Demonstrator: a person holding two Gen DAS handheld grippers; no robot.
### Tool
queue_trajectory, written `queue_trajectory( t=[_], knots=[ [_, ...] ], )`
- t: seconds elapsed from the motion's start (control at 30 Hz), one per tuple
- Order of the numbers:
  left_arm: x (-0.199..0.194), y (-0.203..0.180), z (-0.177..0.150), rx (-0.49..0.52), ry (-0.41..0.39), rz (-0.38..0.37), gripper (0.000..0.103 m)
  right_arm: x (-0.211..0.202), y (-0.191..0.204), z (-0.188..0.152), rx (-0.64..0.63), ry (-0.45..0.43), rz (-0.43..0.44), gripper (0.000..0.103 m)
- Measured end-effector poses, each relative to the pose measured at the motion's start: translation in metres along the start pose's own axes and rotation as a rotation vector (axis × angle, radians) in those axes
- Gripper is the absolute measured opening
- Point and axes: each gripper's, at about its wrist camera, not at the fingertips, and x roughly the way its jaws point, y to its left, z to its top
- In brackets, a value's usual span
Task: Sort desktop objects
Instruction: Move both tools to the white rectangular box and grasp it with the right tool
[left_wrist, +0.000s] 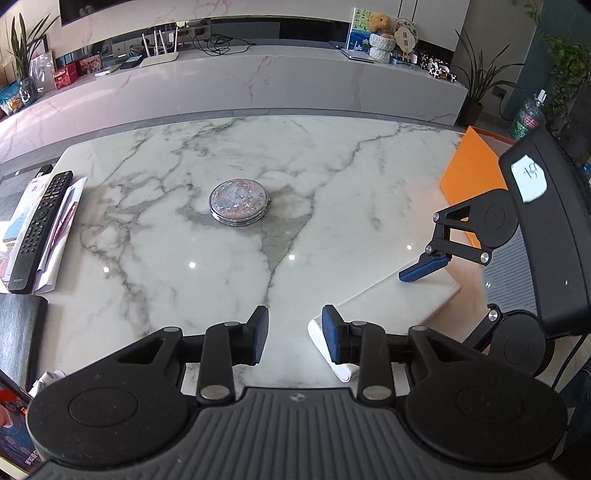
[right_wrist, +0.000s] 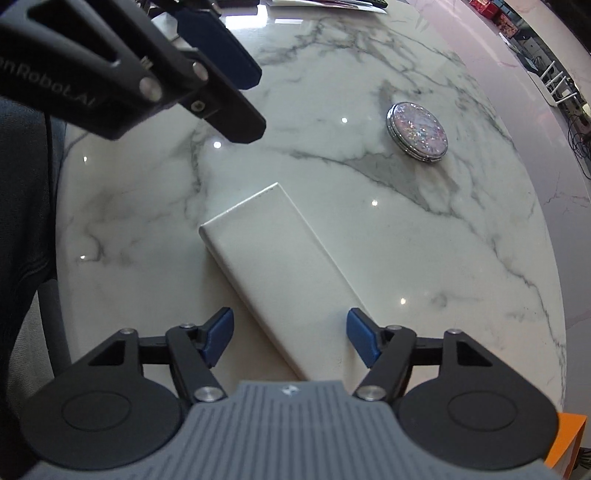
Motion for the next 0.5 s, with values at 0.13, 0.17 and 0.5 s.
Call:
queue_trajectory(
  t=[0.13,0.17,0.5],
  knots=[
    [0.007,0.011,0.000,-0.018,0.016,0.030,0.037,0.009,-0.002,0.004,-0.072,0.010,-0.032,0.075],
    [0.008,0.013,0.000,-0.025,0.012,0.033,0.037,0.011,-0.006,0.005,-0.060,0.007,-0.022,0.075],
    [0.029,0.030,0.017,-0.015,0.023,0.045,0.037,0.014,-0.052,0.005,0.163,0.022,0.053,0.032]
  ],
)
